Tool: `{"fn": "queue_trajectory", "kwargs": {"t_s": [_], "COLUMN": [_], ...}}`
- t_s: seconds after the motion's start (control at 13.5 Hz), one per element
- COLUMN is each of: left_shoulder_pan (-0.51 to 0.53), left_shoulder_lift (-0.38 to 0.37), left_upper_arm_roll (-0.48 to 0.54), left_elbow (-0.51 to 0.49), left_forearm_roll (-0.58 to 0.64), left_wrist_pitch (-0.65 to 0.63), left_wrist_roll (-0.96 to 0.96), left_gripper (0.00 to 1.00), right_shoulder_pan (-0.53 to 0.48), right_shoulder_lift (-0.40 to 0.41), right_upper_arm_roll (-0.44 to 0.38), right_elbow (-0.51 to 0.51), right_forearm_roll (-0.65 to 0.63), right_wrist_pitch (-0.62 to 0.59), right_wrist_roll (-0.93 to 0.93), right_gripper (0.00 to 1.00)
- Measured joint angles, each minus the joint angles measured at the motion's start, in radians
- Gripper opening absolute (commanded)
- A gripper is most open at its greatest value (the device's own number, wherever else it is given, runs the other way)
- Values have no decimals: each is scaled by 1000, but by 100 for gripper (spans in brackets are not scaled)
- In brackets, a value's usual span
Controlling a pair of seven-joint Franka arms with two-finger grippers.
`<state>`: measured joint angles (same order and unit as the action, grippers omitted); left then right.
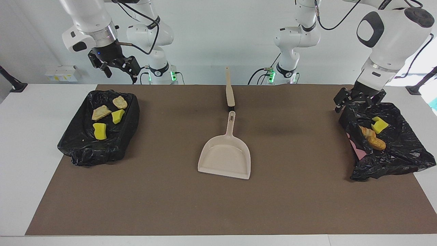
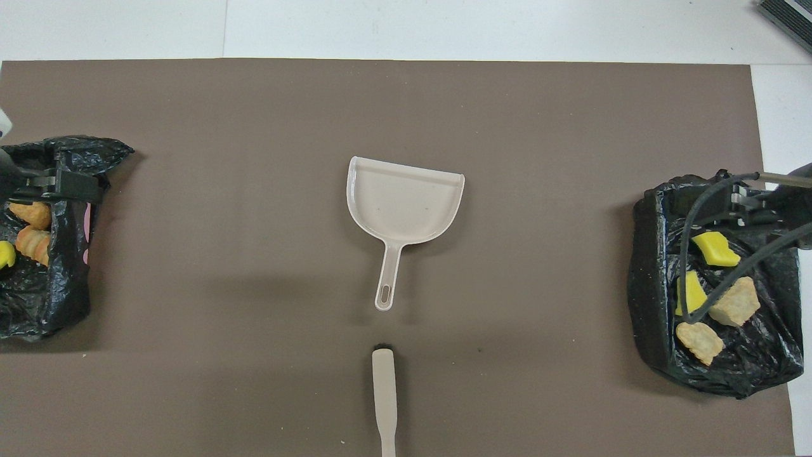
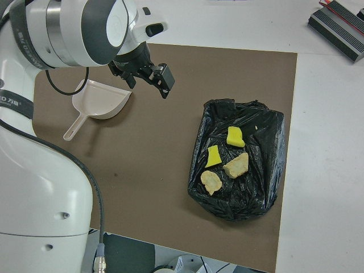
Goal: Sweep and dump trash in bin
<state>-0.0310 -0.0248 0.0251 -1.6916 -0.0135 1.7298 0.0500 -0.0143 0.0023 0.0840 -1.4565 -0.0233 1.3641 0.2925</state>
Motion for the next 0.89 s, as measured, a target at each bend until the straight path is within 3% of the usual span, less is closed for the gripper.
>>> {"fn": "queue_trajectory", "kwargs": {"t_s": [0.22, 0.89], "left_shoulder_pan": [0, 0], "left_shoulder_lift": [-27, -24], "left_upper_arm_roll": [-1, -4], "left_elbow": [61, 81], "left_forearm_roll": [2, 3], "left_wrist_pitch": [-142, -218], "left_wrist_roll": [0, 0], "left_gripper": [100, 100], "right_shoulder_pan": [0, 0], "right_shoulder_lift": [0, 0], "right_upper_arm_roll": [0, 0], "right_elbow": [0, 0], "right_forearm_roll": [0, 0], "right_wrist_pitch": [0, 0], "right_wrist_roll": [0, 0], "right_gripper": [100, 100]}}
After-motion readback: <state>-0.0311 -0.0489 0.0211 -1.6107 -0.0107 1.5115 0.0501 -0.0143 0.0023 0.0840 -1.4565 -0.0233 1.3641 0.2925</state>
